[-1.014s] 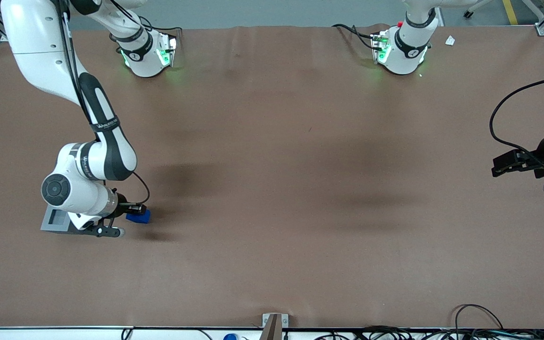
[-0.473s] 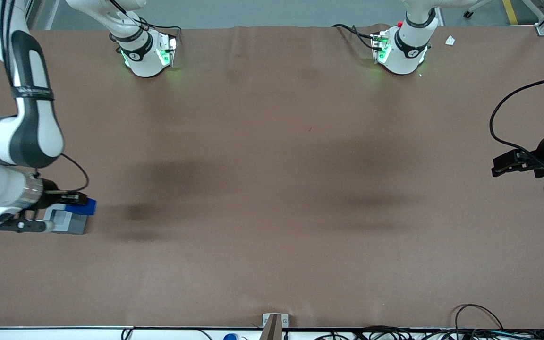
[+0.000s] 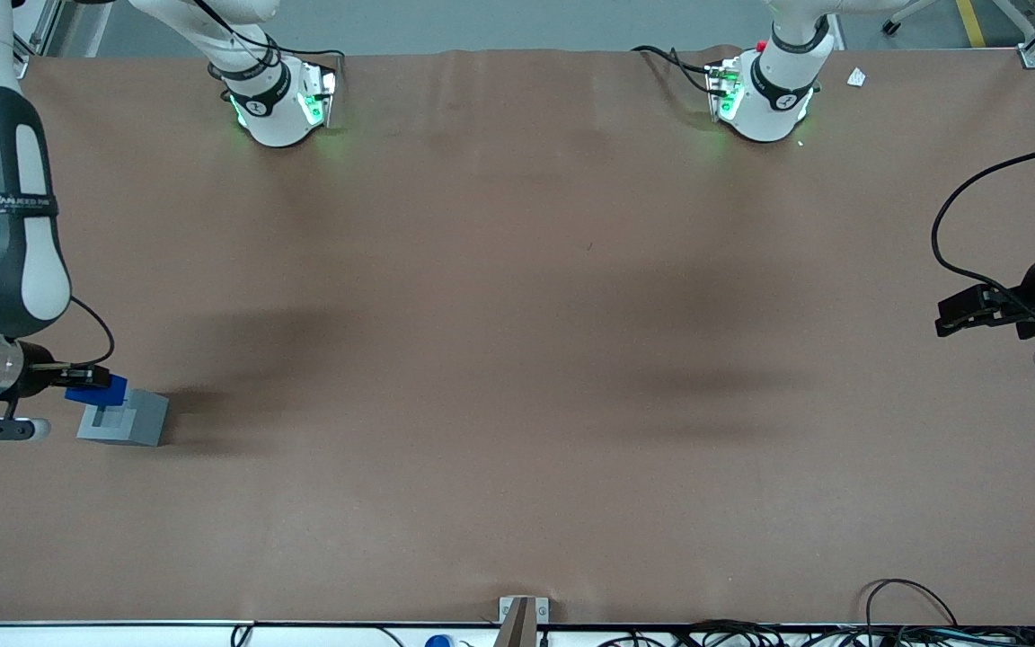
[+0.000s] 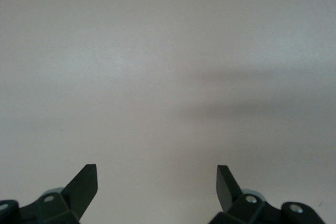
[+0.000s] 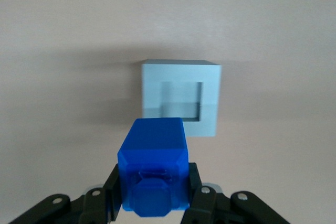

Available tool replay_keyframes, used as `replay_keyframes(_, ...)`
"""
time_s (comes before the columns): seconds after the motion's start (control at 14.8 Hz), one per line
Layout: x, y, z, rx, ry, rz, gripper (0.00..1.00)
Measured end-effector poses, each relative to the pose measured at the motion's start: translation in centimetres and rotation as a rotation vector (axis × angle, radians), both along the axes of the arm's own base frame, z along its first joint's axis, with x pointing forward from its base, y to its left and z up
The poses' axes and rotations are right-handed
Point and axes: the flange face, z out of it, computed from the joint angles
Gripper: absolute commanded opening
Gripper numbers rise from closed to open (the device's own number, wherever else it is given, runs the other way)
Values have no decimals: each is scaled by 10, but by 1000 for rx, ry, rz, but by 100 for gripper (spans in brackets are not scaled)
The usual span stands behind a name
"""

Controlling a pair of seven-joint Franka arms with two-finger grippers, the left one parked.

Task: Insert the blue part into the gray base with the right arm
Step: 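Lift the blue block and carry it over the gray base's hole, then lower the blue block into the gray base's square hole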

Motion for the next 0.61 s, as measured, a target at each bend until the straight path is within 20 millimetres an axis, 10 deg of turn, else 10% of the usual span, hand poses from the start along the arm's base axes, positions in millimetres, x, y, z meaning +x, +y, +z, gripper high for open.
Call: replay_keyframes(0.61,16,-26,-17,53,-25,-63,0)
